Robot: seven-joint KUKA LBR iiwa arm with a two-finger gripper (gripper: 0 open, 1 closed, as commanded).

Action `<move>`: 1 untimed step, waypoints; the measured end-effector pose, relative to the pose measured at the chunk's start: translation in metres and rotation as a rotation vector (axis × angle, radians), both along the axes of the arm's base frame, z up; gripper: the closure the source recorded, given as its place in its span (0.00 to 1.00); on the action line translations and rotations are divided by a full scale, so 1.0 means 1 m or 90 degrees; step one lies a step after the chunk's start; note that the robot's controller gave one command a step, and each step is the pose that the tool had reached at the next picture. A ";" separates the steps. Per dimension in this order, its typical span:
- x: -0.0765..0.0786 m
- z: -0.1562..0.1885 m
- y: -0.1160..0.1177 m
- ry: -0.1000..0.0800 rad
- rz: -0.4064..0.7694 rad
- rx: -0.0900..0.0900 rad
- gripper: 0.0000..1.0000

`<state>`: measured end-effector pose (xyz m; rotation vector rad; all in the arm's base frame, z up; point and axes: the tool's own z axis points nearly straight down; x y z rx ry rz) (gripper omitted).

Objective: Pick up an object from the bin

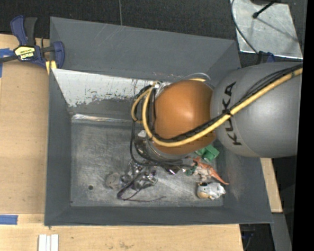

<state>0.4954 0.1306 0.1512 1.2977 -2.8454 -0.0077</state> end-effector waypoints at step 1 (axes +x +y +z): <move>0.001 0.017 -0.002 -0.004 -0.002 0.000 1.00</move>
Offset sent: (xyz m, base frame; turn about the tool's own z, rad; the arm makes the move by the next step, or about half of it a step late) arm 0.0067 -0.0005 -0.0268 -0.4321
